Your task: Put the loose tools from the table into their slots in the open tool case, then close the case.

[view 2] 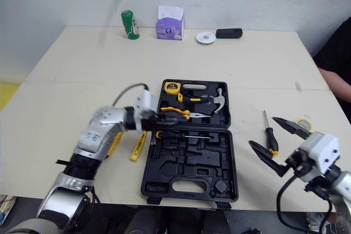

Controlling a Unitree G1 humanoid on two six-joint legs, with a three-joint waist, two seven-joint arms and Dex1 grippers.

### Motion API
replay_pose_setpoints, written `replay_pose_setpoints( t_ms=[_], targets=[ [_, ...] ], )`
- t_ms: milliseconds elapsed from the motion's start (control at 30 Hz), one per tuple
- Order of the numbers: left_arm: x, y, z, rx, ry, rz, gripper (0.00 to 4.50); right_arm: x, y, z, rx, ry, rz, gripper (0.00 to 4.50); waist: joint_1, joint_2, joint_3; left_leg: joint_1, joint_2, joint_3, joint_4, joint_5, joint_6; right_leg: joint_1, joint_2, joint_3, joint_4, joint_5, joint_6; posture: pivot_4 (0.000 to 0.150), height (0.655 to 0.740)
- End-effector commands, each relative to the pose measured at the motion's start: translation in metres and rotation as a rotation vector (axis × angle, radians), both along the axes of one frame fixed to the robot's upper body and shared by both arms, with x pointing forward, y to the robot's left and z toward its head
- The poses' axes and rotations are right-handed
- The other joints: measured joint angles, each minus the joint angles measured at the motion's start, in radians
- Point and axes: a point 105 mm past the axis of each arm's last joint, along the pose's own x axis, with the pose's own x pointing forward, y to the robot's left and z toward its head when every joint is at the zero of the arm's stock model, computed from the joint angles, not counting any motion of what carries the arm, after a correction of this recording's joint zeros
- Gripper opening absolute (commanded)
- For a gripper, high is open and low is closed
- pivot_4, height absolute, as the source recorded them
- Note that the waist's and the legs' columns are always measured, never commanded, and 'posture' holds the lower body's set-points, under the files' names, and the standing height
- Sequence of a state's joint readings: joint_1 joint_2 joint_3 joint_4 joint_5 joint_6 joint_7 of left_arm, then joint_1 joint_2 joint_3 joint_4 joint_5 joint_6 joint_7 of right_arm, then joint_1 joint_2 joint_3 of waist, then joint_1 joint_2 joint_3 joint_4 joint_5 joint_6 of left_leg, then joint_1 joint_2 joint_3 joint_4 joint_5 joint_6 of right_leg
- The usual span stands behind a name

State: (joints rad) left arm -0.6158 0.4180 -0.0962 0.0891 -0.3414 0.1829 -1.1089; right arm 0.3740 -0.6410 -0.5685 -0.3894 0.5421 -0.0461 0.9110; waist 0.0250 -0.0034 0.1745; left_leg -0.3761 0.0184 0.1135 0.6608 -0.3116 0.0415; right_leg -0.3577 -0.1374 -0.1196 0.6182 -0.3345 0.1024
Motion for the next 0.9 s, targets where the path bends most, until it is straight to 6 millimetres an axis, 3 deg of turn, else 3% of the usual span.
replay_pose_setpoints(
  t_ms=[33, 133, 200, 333, 367, 467, 633, 767, 900],
  targets=[
    [-0.003, 0.032, 0.012, -0.006, 0.005, 0.017, 0.32, -0.012, -0.026, 0.003, -0.015, -0.046, -0.091, 4.5, -0.004, 0.001, 0.001, 0.0, 0.0, 0.0, 0.0, 0.0, 0.0, 0.0, 0.0, 0.0, 0.0, 0.0, 0.0, 0.15, 0.74],
    [0.0, 0.066, 0.009, 0.001, 0.037, 0.125, 1.27, -0.021, -0.044, -0.003, -0.018, -0.039, -0.168, 4.5, -0.007, 0.001, 0.003, 0.001, 0.001, 0.001, 0.0, 0.0, 0.0, 0.0, 0.001, 0.002, 0.001, 0.0, 0.0, 0.15, 0.74],
    [0.0, 0.081, 0.006, 0.01, 0.039, 0.175, 2.15, -0.025, -0.05, -0.005, -0.023, -0.039, -0.197, 4.5, -0.008, 0.0, 0.005, 0.002, 0.001, 0.001, -0.001, 0.0, -0.001, -0.001, 0.001, 0.003, 0.001, 0.0, 0.0, 0.15, 0.74],
    [-0.001, 0.155, -0.004, 0.001, 0.045, 0.491, 4.18, -0.051, -0.086, -0.024, -0.023, -0.015, -0.377, 4.5, -0.007, 0.0, 0.005, 0.002, 0.001, 0.001, -0.005, 0.0, -0.002, -0.002, 0.001, 0.004, 0.0, 0.0, 0.0, 0.15, 0.74],
    [-0.003, 0.17, -0.007, -0.005, 0.046, 0.561, 4.46, -0.056, -0.094, -0.028, -0.021, -0.013, -0.418, 4.5, -0.008, -0.001, 0.006, 0.003, 0.001, 0.001, -0.008, 0.0, -0.003, -0.002, 0.001, 0.004, -0.001, 0.0, 0.0, 0.15, 0.74],
    [-0.016, 0.217, -0.022, 0.011, 0.014, 0.768, 4.46, -0.074, -0.119, -0.039, -0.019, -0.023, -0.565, 4.5, -0.01, -0.001, 0.006, 0.004, 0.001, 0.002, -0.014, 0.001, -0.005, -0.003, 0.0, 0.004, -0.005, -0.001, -0.001, 0.15, 0.74],
    [-0.043, 0.274, -0.044, -0.018, 0.046, 1.051, 4.46, -0.101, -0.157, -0.058, -0.008, -0.022, -0.782, 4.5, -0.019, -0.001, 0.007, 0.004, 0.001, 0.002, -0.015, -0.003, -0.01, -0.003, -0.001, 0.005, -0.007, -0.001, -0.001, 0.15, 0.74],
    [-0.086, 0.325, -0.073, -0.046, 0.131, 1.318, 4.46, -0.139, -0.183, -0.078, -0.011, 0.032, -0.953, 4.5, -0.028, -0.001, 0.007, 0.005, 0.001, 0.002, -0.017, -0.006, -0.006, -0.003, -0.001, 0.005, -0.007, -0.001, -0.002, 0.15, 0.74],
    [-0.127, 0.361, -0.089, -0.07, 0.173, 1.537, 4.46, -0.171, -0.197, -0.092, 0.001, 0.083, -1.064, 4.5, -0.029, 0.0, 0.007, 0.006, 0.001, 0.003, -0.02, -0.007, -0.006, -0.004, -0.002, 0.006, -0.008, -0.002, -0.004, 0.15, 0.74]
  ],
)
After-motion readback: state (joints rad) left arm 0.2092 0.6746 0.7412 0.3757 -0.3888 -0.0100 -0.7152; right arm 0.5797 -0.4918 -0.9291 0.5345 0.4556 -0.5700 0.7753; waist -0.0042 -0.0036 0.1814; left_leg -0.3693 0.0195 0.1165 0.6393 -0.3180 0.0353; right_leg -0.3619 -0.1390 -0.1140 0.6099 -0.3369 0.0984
